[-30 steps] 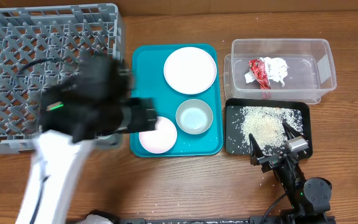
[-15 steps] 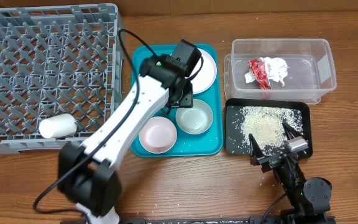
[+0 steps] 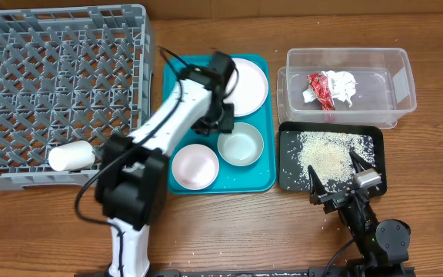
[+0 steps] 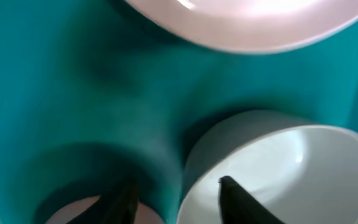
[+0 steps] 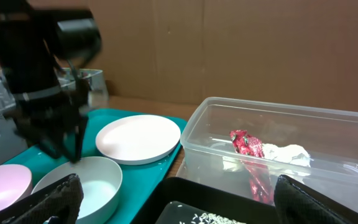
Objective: Sort waste into correct bins and load items into the dishwasher
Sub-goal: 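Reach the left gripper to the grey bowl on the teal tray and grasp it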
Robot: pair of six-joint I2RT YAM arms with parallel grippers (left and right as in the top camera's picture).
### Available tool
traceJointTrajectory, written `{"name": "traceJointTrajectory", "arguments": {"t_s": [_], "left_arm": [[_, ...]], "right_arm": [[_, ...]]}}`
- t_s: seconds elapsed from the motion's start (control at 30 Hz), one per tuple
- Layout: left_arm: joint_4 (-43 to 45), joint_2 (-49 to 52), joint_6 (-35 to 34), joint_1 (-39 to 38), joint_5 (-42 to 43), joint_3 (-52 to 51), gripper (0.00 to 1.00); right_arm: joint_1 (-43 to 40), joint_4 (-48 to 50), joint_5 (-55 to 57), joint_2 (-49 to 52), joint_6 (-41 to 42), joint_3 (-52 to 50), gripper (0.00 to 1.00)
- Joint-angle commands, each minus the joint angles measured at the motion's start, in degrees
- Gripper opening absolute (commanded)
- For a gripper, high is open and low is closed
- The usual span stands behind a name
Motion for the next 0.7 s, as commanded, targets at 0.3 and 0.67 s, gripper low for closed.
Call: {"name": "traceJointTrajectory", "arguments": {"t_s": [0.3,0.67], "left_arm": [[-1.7,2.8,-1.1,-0.9,0.8,1.8,0.04],[-16.1,-8.3,-6.0,2.7,-13.4,9.8,0.04]], "right_arm": [[-0.3,0.4,-0.1,-0.7,0.0,-0.6,1.0],[-0.3,0.4,-0.1,-0.7,0.0,-0.6,1.0]]}}
